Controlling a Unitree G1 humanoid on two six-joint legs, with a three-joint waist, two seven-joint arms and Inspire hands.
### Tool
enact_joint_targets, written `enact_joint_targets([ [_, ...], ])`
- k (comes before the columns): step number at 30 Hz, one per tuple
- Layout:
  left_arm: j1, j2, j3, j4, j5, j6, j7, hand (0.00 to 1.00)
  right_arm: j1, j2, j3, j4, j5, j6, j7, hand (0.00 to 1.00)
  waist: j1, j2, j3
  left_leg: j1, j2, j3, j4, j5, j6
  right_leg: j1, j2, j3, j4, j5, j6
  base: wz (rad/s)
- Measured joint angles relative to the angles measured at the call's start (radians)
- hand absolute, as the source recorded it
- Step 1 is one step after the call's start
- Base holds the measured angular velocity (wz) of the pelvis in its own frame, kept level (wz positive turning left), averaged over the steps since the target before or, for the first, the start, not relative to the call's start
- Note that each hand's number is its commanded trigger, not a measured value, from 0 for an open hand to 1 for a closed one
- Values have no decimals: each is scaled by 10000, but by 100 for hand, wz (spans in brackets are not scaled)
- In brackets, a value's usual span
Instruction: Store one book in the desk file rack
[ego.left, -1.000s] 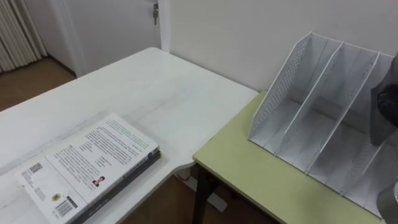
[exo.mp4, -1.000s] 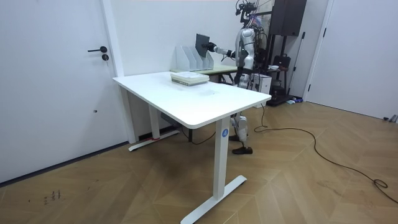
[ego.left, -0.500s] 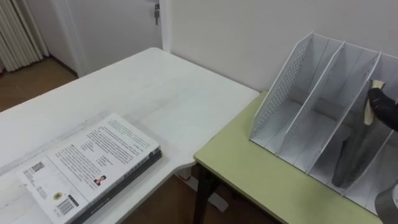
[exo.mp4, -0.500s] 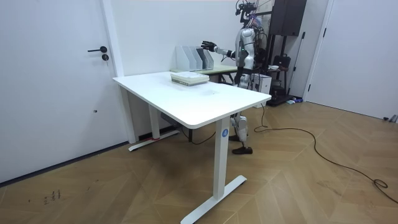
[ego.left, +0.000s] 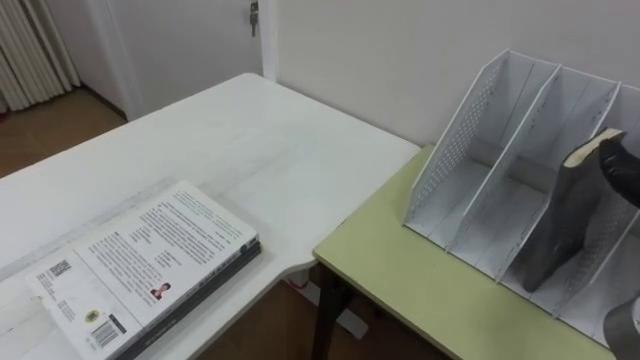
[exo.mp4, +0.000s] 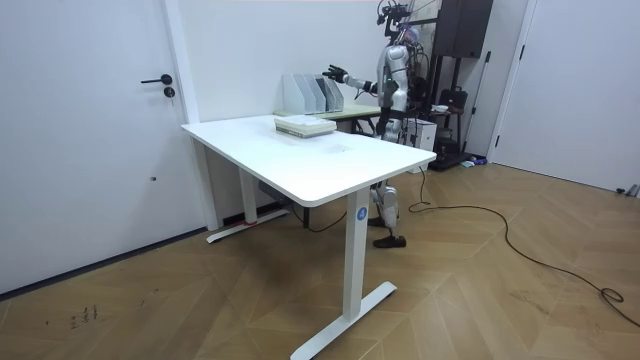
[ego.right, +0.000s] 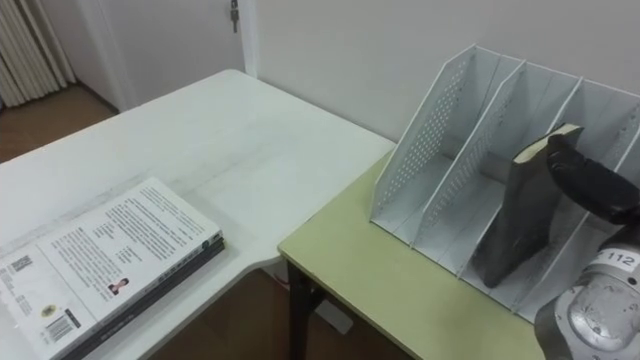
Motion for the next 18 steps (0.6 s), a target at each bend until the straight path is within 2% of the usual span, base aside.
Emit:
enact_joint_targets([
  [7, 2, 0, -4, 40, -55, -86, -4, 0, 0, -1, -1, -140, 13, -22, 103, 0, -16, 14, -28, -80, -1, 25, 0, 0, 0, -84, 1, 25, 8, 0, 1, 0],
  [15, 36, 1, -23, 42, -45, -217, -80, 0, 3, -1, 55, -1508, 237, -123, 1223, 0, -47, 34, -46, -25, 2, 3, 0, 0, 0, -29, 5, 33, 12, 1, -1, 0],
  [18, 63, -1, -8, 65, -47, -320, -95, 0, 37, -4, 187, -2165, 960, -129, 1825, 0, -60, 34, -49, 3, 3, 25, 0, 0, 0, -25, 9, 59, 15, 7, -5, -2],
])
